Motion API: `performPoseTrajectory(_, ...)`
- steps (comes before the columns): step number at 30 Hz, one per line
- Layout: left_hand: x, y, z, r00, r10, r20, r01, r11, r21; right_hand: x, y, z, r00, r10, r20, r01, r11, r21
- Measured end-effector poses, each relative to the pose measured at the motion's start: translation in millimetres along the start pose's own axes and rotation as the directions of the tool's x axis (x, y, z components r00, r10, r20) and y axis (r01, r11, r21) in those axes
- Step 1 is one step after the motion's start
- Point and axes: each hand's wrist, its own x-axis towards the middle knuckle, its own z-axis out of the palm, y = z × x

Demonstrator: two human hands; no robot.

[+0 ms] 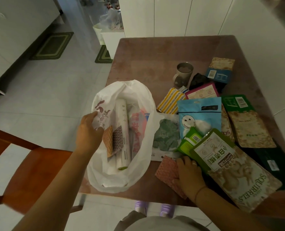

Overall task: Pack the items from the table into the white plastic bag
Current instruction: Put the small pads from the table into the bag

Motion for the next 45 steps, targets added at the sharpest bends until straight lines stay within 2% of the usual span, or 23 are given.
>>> performPoseTrajectory(4, 1.7, -6.8, -5.4, 1.0, -0.007, -0.003, 0.007, 1.0, 0.017, 3.1, -7.6, -4.0, 0.995, 0.073, -0.061, -0.076, 0.996, -0.042)
performPoseTrajectory(7, 5.5, -11.7, -10.8, 1.0, 0.003, 0.002, -0.003, 1.0, 0.022, 3.0, -11.0, -2.9, 0.993, 0.073, -0.091, -0.077, 0.996, -0.043)
performPoseTrajectory(9, 8.8, -12.3, -14.2, 1.0, -0.003, 0.009, 0.003, 1.0, 0.019, 3.2, -10.3, -3.1, 0.994, 0.063, -0.084, -0.061, 0.998, 0.027)
performPoseTrajectory(13, 13.4, -10.8, -18.2, 1.0, 0.0, 0.024, 0.0, 1.0, -0.019, 2.7, -7.4, -9.5, 0.999, 0.007, 0.045, -0.018, 0.966, 0.259)
performPoseTrajectory(16, 13.9, -12.7, -19.0, 0.998, 0.011, 0.056, -0.009, 0.999, -0.04, 5.9, -4.8, -40.9, 0.999, -0.051, -0.003, 0.05, 0.963, 0.264)
performPoseTrajectory(18, 11.9, -13.7, -19.1, 0.997, 0.008, 0.075, -0.003, 0.998, -0.064, 10.2, -3.9, -76.7, 0.994, -0.006, -0.112, 0.055, 0.896, 0.441)
performPoseTrajectory(19, 10.6, -13.9, -19.3, 0.997, 0.007, 0.081, -0.001, 0.997, -0.077, 13.2, -5.5, -98.0, 0.971, 0.07, -0.227, 0.069, 0.832, 0.551)
performPoseTrajectory(21, 8.2, -13.4, -19.7, 0.996, -0.001, 0.09, 0.01, 0.995, -0.101, 20.3, -15.8, -139.4, 0.834, 0.149, -0.531, 0.203, 0.813, 0.546)
performPoseTrajectory(22, 7.3, -12.9, -20.0, 0.995, -0.009, 0.095, 0.019, 0.994, -0.108, 23.9, -27.1, -156.2, 0.773, 0.149, -0.617, 0.288, 0.783, 0.551)
performPoseTrajectory(23, 6.9, -12.5, -20.1, 0.995, -0.016, 0.1, 0.027, 0.993, -0.111, 28.1, -41.8, -170.3, 0.76, 0.14, -0.634, 0.372, 0.707, 0.602)
performPoseTrajectory(25, 6.9, -11.2, -20.0, 0.994, -0.026, 0.105, 0.038, 0.993, -0.113, 40.2, -76.2, -183.1, 0.821, 0.072, -0.567, 0.457, 0.512, 0.727)
performPoseTrajectory(26, 6.9, -10.1, -19.9, 0.994, -0.028, 0.108, 0.04, 0.993, -0.114, 46.3, -93.3, -181.9, 0.851, 0.019, -0.525, 0.449, 0.494, 0.745)
performPoseTrajectory(28, 6.4, -7.1, -20.2, 0.993, -0.023, 0.114, 0.036, 0.993, -0.113, 60.5, -121.4, -166.6, 0.883, -0.055, -0.466, 0.41, 0.575, 0.708)
performPoseTrajectory(32, 5.4, -1.8, -21.1, 0.992, -0.009, 0.126, 0.024, 0.993, -0.119, 75.6, -137.8, -131.8, 0.931, -0.076, -0.356, 0.296, 0.727, 0.62)
performPoseTrajectory(34, 5.1, -0.7, -20.9, 0.991, -0.008, 0.132, 0.025, 0.991, -0.129, 74.8, -129.4, -123.3, 0.924, -0.09, -0.372, 0.32, 0.714, 0.623)
performPoseTrajectory(36, 5.0, -1.1, -19.9, 0.99, -0.004, 0.138, 0.022, 0.991, -0.129, 68.9, -111.9, -123.2, 0.878, -0.083, -0.471, 0.401, 0.664, 0.631)
performPoseTrajectory(38, 4.8, -1.0, -18.8, 0.989, -0.014, 0.149, 0.032, 0.992, -0.119, 63.1, -80.0, -127.8, 0.844, 0.009, -0.537, 0.403, 0.65, 0.645)
performPoseTrajectory(41, 5.0, 0.3, -16.1, 0.986, -0.021, 0.162, 0.042, 0.992, -0.121, 54.8, -3.1, -130.2, 0.838, 0.185, -0.513, 0.25, 0.705, 0.663)
performPoseTrajectory(43, 4.9, 2.1, -13.8, 0.986, -0.016, 0.164, 0.036, 0.992, -0.118, 44.3, 57.0, -125.7, 0.86, 0.231, -0.454, 0.115, 0.781, 0.614)
performPoseTrajectory(45, 4.9, 3.7, -11.8, 0.985, -0.018, 0.169, 0.038, 0.992, -0.119, 30.8, 108.4, -116.0, 0.922, 0.214, -0.321, 0.006, 0.824, 0.566)
